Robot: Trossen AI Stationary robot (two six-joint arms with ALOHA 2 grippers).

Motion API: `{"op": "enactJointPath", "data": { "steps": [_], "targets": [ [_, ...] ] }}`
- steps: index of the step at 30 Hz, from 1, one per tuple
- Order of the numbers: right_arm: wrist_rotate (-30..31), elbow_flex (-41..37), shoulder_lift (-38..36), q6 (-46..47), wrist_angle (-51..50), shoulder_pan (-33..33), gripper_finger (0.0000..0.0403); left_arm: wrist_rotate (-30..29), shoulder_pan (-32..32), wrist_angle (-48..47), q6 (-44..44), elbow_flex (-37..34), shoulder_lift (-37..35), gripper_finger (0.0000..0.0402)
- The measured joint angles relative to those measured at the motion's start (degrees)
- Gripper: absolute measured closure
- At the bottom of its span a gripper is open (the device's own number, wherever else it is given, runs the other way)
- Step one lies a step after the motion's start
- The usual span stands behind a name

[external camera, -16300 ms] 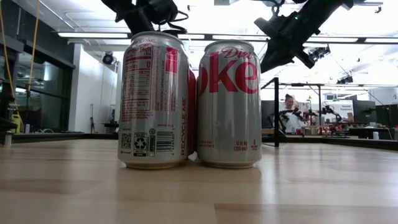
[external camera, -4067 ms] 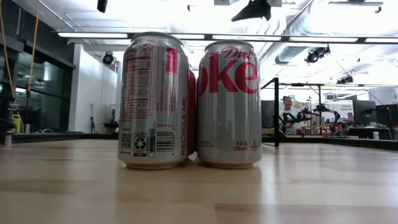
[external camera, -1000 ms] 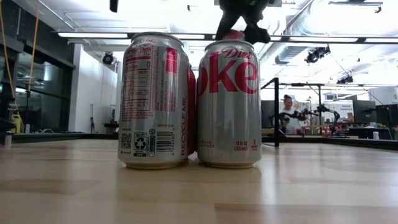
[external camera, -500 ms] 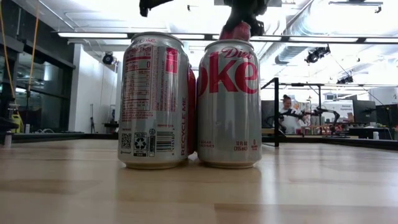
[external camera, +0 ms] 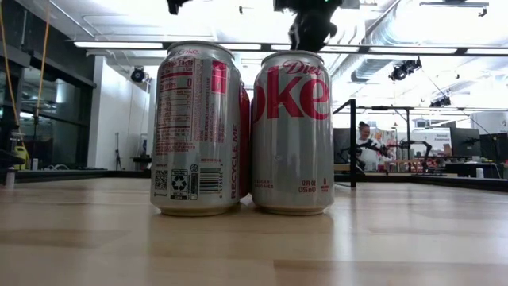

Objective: Place canned beverage on shelf
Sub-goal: Put the top orange soda can on the shelf

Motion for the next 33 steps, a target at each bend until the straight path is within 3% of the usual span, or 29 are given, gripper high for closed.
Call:
{"op": "enactJointPath", "data": {
  "steps": [6,12,19,33],
  "targets": [
    [-6.21,-0.02,5.97,3.82,0.14,-2.52,0.0120,-1.55,0.02,0.04,-0.13,0.00,-6.05,0.0097],
    [-9.66,-0.02,7.32,10.69,0.51,-6.53,0.0120,-4.09,-0.07,0.02,-0.19,0.00,-9.24,0.0098],
    [-19.07,-0.02,7.32,26.29,-0.31,-13.60,0.0120,-4.21,-0.07,-0.04,-0.15,0.00,-9.35,0.0098],
    [-19.20,-0.06,9.36,36.33,-3.65,-17.81,0.0120,-4.20,-0.09,-0.09,-0.13,0.00,-8.26,0.0098]
  ]
}}
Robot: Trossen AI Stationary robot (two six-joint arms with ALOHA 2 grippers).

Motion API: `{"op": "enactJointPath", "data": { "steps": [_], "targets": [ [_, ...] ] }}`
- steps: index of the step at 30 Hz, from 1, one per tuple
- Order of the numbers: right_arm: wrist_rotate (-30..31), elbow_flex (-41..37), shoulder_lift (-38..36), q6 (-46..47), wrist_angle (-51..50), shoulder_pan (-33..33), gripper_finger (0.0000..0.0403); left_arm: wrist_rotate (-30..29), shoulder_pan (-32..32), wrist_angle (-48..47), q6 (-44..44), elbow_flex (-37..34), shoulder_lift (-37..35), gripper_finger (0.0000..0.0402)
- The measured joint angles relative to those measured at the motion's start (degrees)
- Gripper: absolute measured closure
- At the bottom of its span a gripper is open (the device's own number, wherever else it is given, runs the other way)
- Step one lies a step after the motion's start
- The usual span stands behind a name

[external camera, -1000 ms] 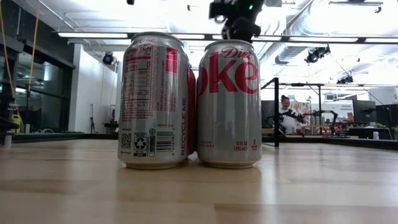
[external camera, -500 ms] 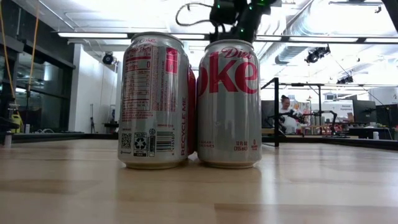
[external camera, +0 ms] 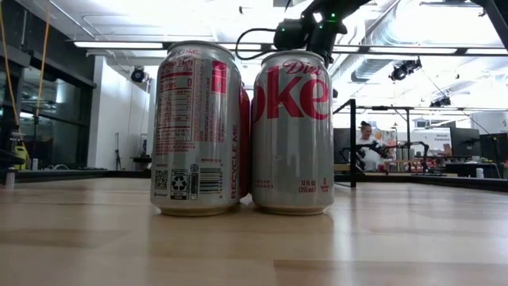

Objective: Place canned beverage on shelf
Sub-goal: Put the top orange soda can on the shelf

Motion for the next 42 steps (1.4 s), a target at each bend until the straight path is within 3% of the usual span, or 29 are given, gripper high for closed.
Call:
{"op": "enactJointPath", "data": {
  "steps": [6,12,15,23,34,38,42],
  "targets": [
    [-0.43,0.21,1.08,0.84,0.24,0.01,0.0120,0.04,0.00,0.00,0.01,0.00,0.00,0.0098],
    [0.15,0.02,1.13,2.10,1.29,-0.36,0.0033,0.04,0.00,0.00,-0.02,0.00,0.00,0.0098],
    [0.15,0.02,1.13,2.10,1.37,-0.87,0.0012,0.04,0.00,0.00,0.01,0.00,0.00,0.0098],
    [0.17,0.52,0.86,2.07,0.91,-2.16,0.0006,0.04,0.00,0.00,0.05,0.00,0.00,0.0098],
    [5.82,14.15,0.73,0.85,-6.25,-0.78,0.0005,0.06,0.00,-1.68,0.09,0.00,0.00,0.0098],
    [10.81,16.60,0.35,2.12,-10.18,2.22,0.0005,0.04,0.00,-3.43,0.09,0.00,0.00,0.0098],
    [16.04,13.23,-1.49,5.57,-9.36,6.89,0.0005,0.06,0.02,-4.26,0.09,0.00,0.00,0.0098]
  ]
}}
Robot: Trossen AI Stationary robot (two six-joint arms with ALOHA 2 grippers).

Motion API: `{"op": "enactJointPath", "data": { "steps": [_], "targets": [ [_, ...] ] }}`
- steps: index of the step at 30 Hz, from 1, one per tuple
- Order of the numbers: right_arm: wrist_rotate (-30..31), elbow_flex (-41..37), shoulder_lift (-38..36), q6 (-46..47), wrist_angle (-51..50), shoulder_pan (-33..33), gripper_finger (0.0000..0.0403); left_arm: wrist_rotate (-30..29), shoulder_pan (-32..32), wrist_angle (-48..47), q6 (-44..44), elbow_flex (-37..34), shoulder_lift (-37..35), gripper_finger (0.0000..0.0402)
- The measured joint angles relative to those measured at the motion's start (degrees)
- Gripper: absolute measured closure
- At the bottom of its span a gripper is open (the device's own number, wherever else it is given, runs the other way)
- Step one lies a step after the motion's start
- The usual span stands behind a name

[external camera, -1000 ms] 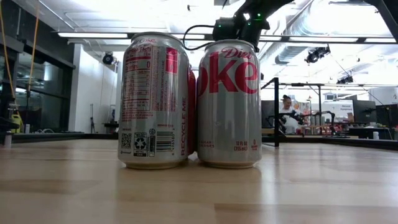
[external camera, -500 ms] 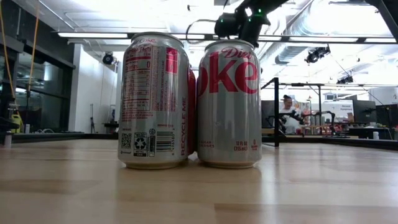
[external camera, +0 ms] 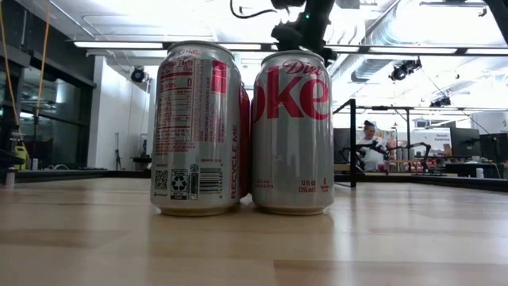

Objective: Place canned beverage on shelf
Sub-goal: Put the top orange soda can on the shelf

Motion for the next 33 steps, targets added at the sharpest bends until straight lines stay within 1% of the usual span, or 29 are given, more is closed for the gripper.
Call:
{"op": "enactJointPath", "data": {
  "steps": [3,7,12,16,19,23,27,30,33],
  "targets": [
    [4.39,-4.05,-1.80,6.94,1.24,3.55,0.0005,0.00,0.02,-0.01,0.00,0.00,0.00,0.0098],
    [8.11,-9.25,-2.61,18.96,4.10,7.33,0.0004,-0.02,0.02,0.00,1.06,0.00,0.00,0.0098],
    [16.28,-15.60,-2.50,32.99,10.44,10.26,0.0004,-0.19,0.02,0.00,1.48,0.00,0.00,0.0098],
    [22.69,-18.29,-2.56,40.37,12.90,12.13,0.0004,-0.43,0.02,0.02,1.47,0.00,-0.02,0.0098],
    [25.88,-19.82,-2.54,46.06,13.17,13.04,0.0004,-0.54,0.02,0.02,1.49,0.00,-0.02,0.0098],
    [26.72,-21.89,-2.54,49.58,15.47,13.23,0.0004,-0.53,0.02,0.02,1.48,0.00,-0.02,0.0098],
    [27.76,-22.73,-2.54,49.43,18.08,13.09,0.0004,-0.54,0.02,0.01,1.49,0.00,-0.02,0.0098],
    [28.67,-22.73,-2.54,49.23,18.20,12.83,0.0004,-0.52,0.02,0.02,1.49,0.00,-0.02,0.0098],
    [28.23,-22.73,-2.33,49.15,18.19,12.34,0.0004,-0.52,0.02,0.00,1.49,0.00,-0.02,0.0098]
  ]
}}
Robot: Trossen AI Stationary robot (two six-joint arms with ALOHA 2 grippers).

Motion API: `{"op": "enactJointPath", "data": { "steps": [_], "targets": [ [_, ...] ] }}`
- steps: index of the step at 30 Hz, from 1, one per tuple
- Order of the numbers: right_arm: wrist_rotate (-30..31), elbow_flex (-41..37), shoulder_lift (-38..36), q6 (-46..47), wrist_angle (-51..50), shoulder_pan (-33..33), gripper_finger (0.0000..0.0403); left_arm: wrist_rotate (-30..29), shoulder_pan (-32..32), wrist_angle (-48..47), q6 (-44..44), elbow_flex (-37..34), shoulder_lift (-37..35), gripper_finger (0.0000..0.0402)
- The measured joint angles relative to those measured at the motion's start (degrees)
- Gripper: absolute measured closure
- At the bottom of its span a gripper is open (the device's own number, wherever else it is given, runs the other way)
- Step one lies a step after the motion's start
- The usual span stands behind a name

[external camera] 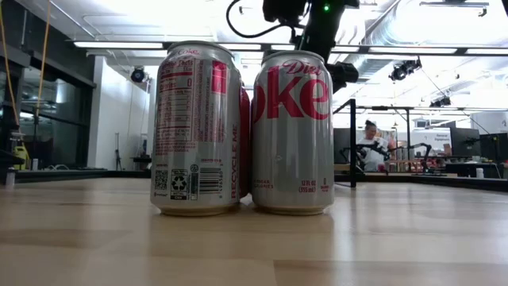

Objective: Place canned beverage on shelf
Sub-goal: Put the top orange soda can on the shelf

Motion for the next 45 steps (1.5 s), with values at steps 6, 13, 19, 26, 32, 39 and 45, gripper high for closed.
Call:
{"op": "enactJointPath", "data": {
  "steps": [6,13,19,26,32,39,45],
  "targets": [
    [-1.51,-0.02,1.92,-0.50,-0.16,-0.43,0.0004,0.00,0.00,0.00,-0.07,0.00,0.00,0.0098],
    [-2.07,-0.04,2.13,-2.35,-0.16,-0.88,0.0014,0.00,0.00,0.02,-0.04,0.00,0.00,0.0098],
    [-2.94,-0.04,2.13,-3.79,-0.19,-2.62,0.0079,0.00,0.00,0.00,-0.07,0.00,0.00,0.0098],
    [-4.68,-0.02,2.07,-8.69,1.55,-3.85,0.0155,0.00,0.00,0.02,-0.11,0.00,0.00,0.0098],
    [-10.76,-0.07,2.16,-26.45,11.62,-3.95,0.0155,0.00,0.00,0.00,-0.13,0.00,0.00,0.0098],
    [-25.29,-0.07,2.16,-52.40,21.25,-5.74,0.0153,0.01,0.00,0.02,-1.34,0.00,0.00,0.0098],
    [-30.02,-0.07,2.16,-67.08,21.60,-8.47,0.0151,0.13,-0.04,0.00,-3.16,0.00,0.00,0.0098]
  ]
}}
